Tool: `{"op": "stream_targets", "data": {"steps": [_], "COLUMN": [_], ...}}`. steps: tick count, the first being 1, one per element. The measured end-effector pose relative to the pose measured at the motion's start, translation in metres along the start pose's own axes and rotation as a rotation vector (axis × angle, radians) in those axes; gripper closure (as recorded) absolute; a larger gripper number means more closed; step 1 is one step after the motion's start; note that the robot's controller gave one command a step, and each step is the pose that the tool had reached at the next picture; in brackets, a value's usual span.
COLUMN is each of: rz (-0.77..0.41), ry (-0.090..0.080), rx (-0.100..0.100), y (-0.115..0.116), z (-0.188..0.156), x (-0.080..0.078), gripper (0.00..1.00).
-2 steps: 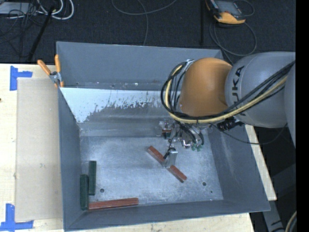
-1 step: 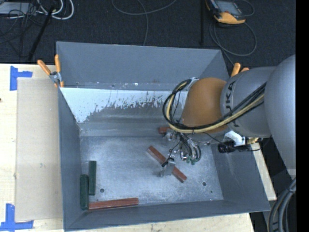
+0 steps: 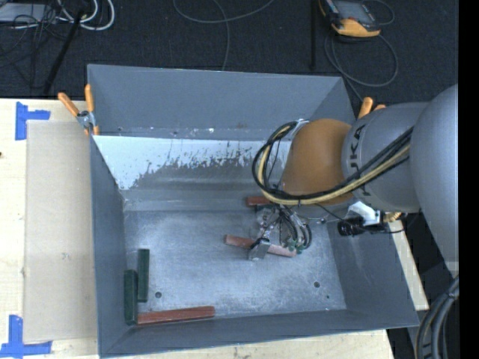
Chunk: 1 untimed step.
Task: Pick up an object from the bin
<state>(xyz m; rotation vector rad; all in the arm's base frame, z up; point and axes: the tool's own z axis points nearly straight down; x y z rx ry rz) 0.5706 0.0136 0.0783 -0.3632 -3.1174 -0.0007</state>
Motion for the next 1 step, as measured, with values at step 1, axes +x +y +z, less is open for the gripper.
{"op": "stream_targets", "data": {"steps": [1], "rz": [-0.033], "ry": [-0.013], "rx": [-0.004], "y": [0.0294], "z": [-0.2997], "x": [-0.0303], "gripper": [1.00]}}
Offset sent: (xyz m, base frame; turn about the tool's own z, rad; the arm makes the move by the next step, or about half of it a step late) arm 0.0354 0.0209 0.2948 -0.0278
